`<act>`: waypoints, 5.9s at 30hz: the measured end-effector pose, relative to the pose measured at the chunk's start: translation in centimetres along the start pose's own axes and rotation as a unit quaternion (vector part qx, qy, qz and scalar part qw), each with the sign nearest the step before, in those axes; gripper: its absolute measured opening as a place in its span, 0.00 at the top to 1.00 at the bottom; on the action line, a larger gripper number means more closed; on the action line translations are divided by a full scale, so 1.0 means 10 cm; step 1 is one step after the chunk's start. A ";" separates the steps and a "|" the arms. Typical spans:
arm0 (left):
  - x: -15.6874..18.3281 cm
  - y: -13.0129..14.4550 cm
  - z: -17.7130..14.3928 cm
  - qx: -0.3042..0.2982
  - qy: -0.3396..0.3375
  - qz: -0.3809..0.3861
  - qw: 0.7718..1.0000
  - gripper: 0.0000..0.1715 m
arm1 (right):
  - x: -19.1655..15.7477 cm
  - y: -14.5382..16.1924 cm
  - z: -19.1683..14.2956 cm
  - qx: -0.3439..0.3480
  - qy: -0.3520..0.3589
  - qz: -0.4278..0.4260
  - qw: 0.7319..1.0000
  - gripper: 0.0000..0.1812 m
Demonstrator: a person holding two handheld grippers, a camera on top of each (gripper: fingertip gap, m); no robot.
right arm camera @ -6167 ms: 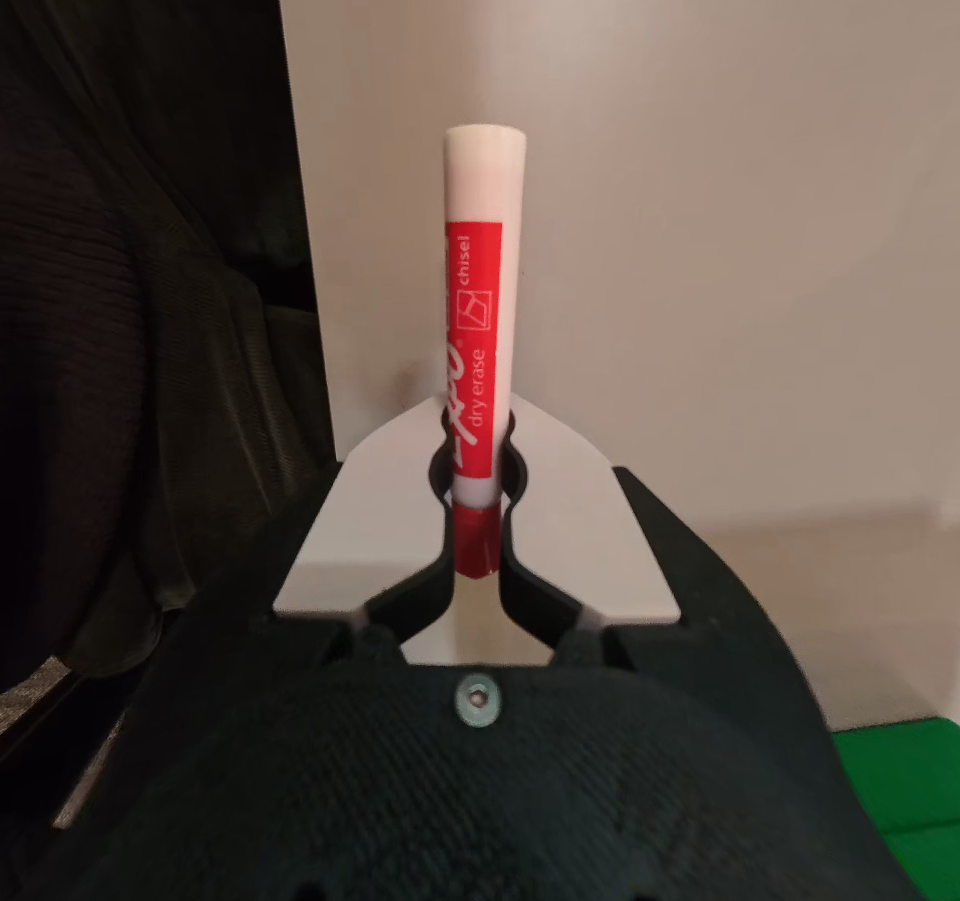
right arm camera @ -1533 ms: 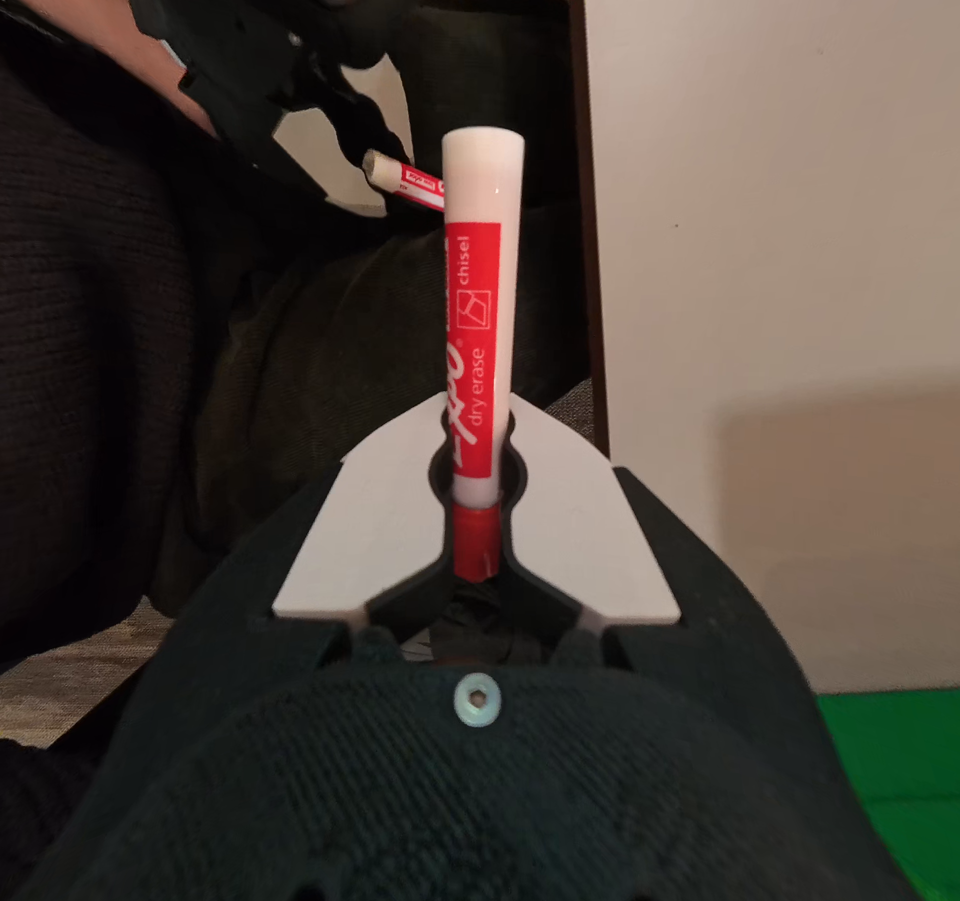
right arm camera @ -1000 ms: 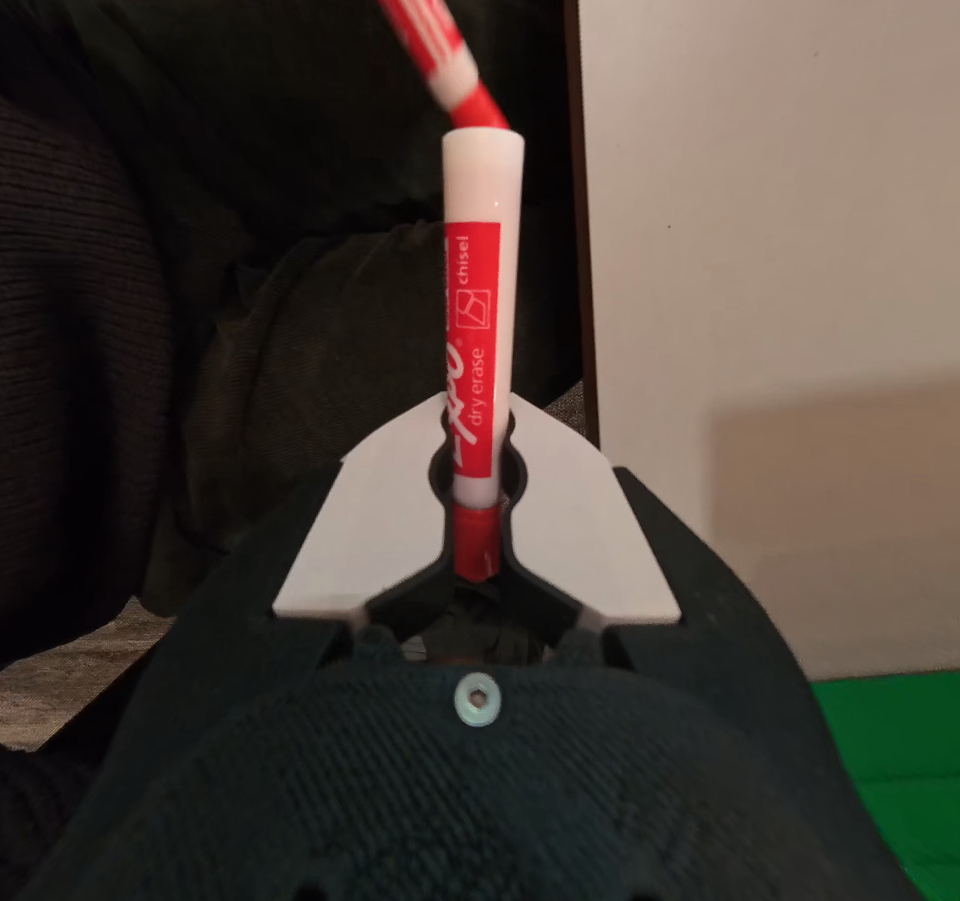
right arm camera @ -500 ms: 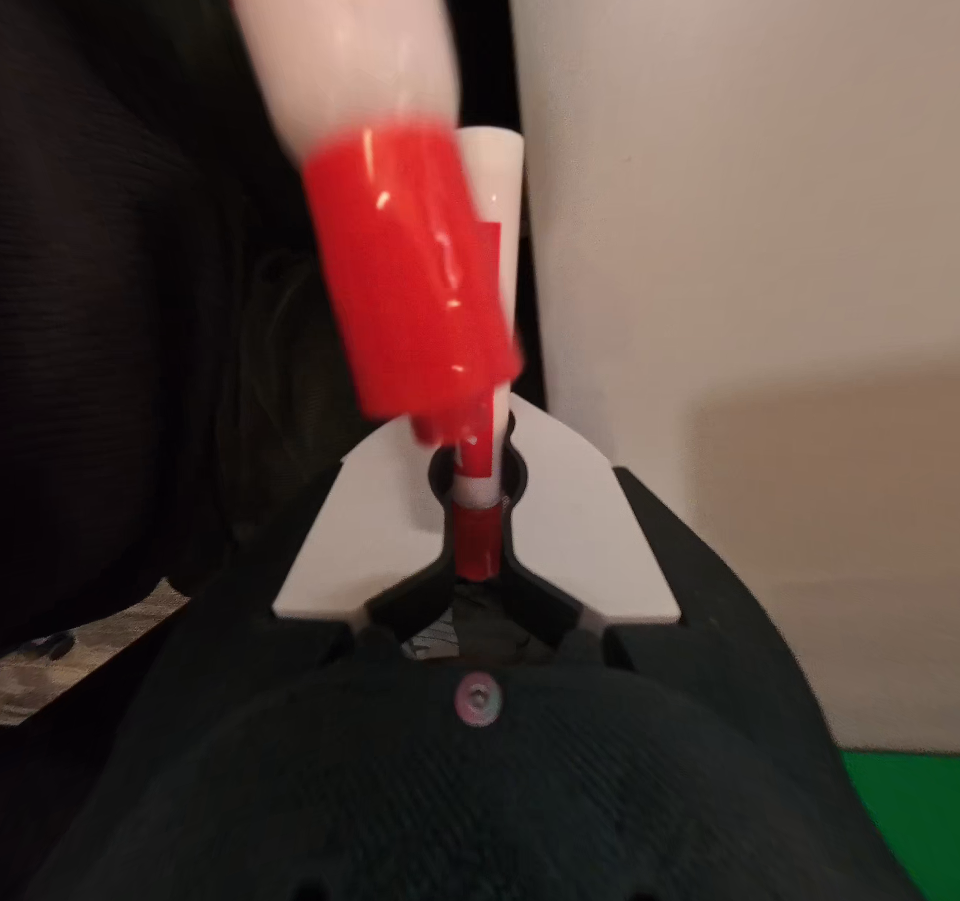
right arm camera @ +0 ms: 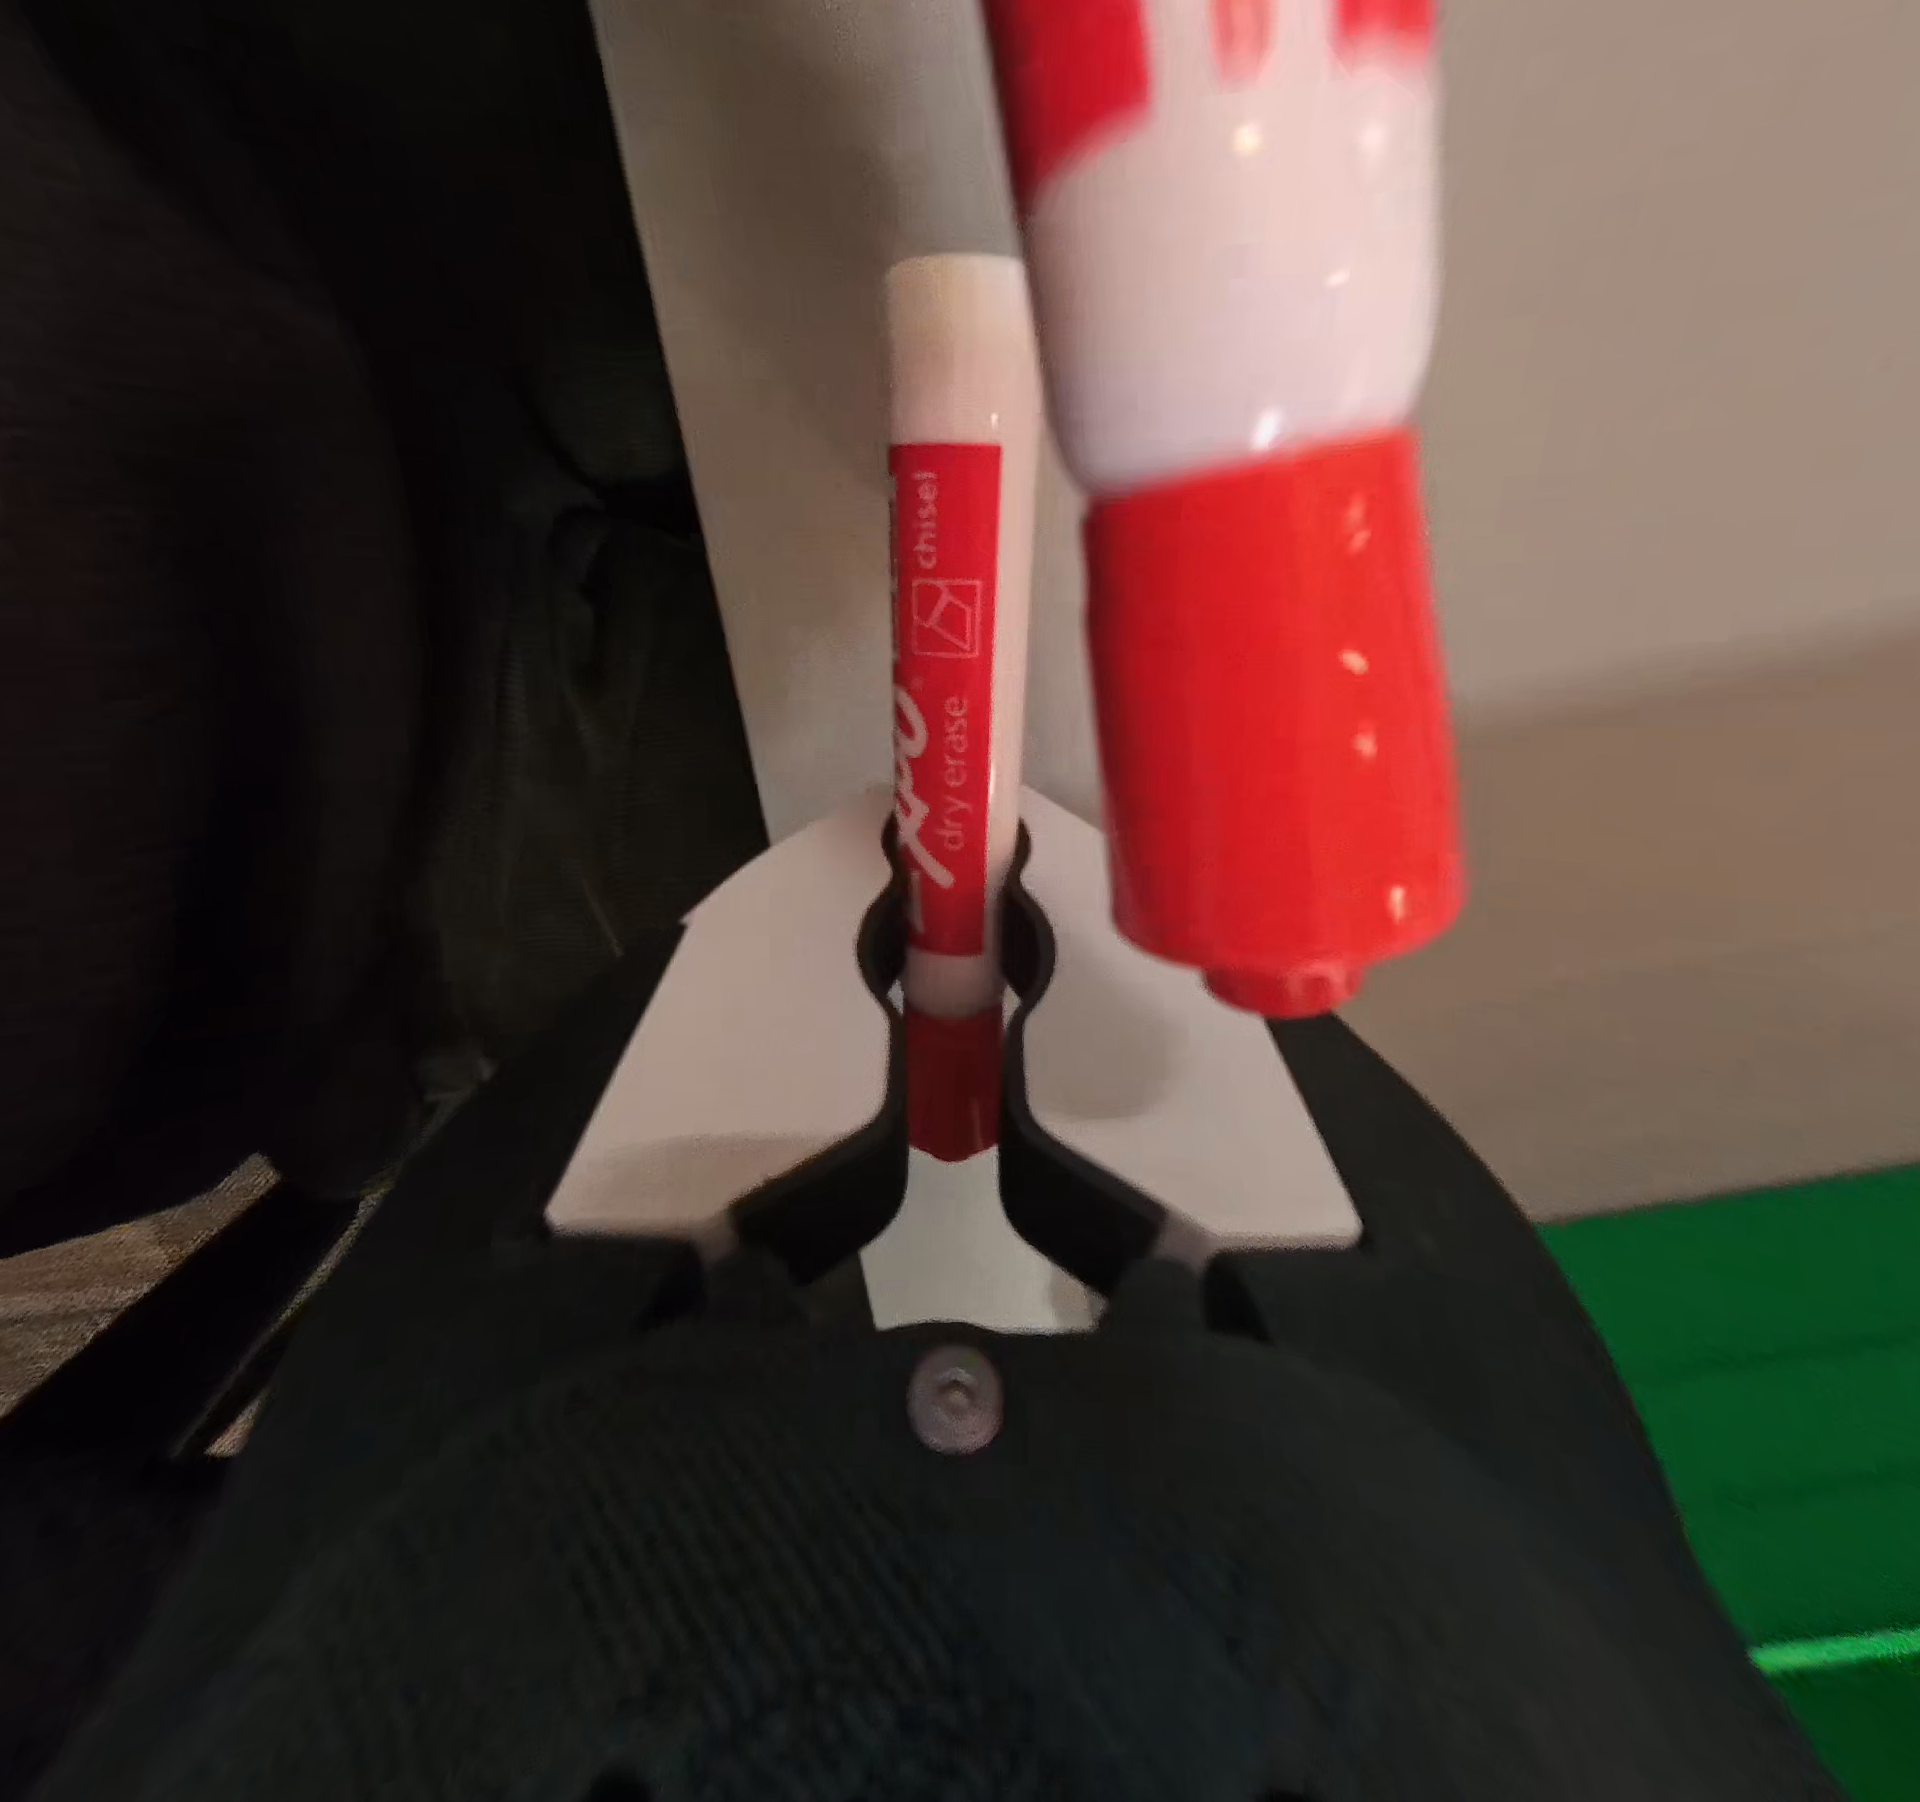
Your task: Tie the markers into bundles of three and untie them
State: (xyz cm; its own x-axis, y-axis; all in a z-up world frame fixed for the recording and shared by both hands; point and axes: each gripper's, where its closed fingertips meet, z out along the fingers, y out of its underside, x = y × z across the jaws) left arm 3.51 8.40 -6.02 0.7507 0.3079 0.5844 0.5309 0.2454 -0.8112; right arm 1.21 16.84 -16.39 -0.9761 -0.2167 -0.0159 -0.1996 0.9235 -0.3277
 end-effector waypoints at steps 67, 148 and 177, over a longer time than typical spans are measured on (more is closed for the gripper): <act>0.20 0.51 0.16 -0.083 0.018 0.002 0.996 0.88 | -0.43 -0.04 0.02 -0.026 -0.015 -0.031 0.999 0.92; -0.04 0.72 0.18 -0.119 -0.037 -0.065 0.990 0.99 | -0.39 0.06 0.06 -0.035 -0.030 -0.009 0.999 0.92; -0.07 0.77 0.18 -0.130 -0.042 -0.077 0.988 0.98 | -0.42 0.06 0.07 -0.041 -0.033 -0.013 0.999 0.92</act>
State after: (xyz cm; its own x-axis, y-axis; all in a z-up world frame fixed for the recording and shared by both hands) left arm 6.33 11.77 -12.66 0.6244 0.3629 0.6917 0.7270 0.0537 -0.6845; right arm 5.21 18.09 -17.19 -0.9636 -0.2578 -0.0712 -0.2329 0.9397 -0.2505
